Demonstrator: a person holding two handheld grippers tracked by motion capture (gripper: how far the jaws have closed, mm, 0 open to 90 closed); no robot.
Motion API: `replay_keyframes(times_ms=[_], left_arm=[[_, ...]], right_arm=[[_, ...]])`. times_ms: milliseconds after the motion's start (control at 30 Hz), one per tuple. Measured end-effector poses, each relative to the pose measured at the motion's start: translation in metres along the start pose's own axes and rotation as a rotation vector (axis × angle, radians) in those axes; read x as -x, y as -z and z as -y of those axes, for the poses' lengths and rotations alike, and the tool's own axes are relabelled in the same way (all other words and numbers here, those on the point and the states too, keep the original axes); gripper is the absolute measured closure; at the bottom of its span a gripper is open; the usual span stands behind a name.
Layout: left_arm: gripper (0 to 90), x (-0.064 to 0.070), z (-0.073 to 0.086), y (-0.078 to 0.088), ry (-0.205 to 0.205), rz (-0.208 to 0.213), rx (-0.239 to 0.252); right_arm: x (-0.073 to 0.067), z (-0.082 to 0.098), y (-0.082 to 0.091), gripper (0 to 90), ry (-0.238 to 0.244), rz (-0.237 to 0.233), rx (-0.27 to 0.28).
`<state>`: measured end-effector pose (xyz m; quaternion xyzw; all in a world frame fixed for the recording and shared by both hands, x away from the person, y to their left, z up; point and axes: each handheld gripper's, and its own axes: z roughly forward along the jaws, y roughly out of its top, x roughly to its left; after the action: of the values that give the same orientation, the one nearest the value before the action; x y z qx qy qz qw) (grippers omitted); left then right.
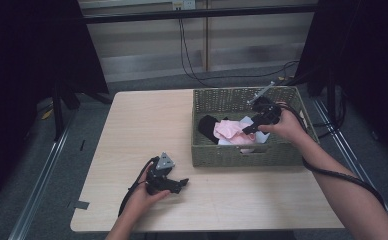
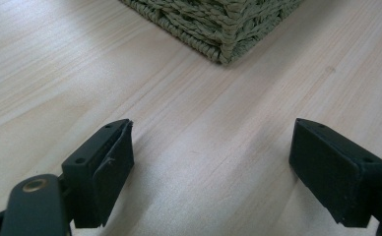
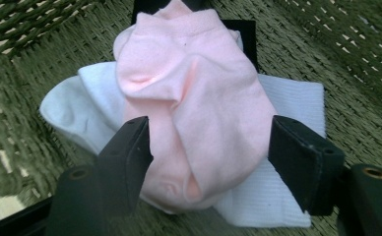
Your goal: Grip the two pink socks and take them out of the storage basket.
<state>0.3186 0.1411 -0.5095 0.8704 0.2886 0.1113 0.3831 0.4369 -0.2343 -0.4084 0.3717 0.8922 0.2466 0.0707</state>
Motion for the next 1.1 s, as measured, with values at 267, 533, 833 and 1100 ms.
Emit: replay_keyframes(times_ms=[267, 533, 833, 1100], left_arm=[[16.6, 0.0, 0.0, 0.0, -0.003, 0.0, 0.0], [16.6, 0.0, 0.0, 0.0, -0.003, 0.0, 0.0], [16.6, 0.0, 0.0, 0.0, -0.008, -0.002, -0.001], [16.6, 0.0, 0.0, 0.0, -0.007, -0.001, -0.001]], right_arm=[[0.003, -0.008, -0.02, 43.3, -0.003, 0.003, -0.068], [0.005, -0.011, -0.027, 82.2, 0.033, -0.015, -0.153], [0.009, -0.015, 0.004, 86.6, 0.029, -0.053, -0.113], [0.007, -0.022, 0.04, 87.0, 0.04, -0.061, -0.064]])
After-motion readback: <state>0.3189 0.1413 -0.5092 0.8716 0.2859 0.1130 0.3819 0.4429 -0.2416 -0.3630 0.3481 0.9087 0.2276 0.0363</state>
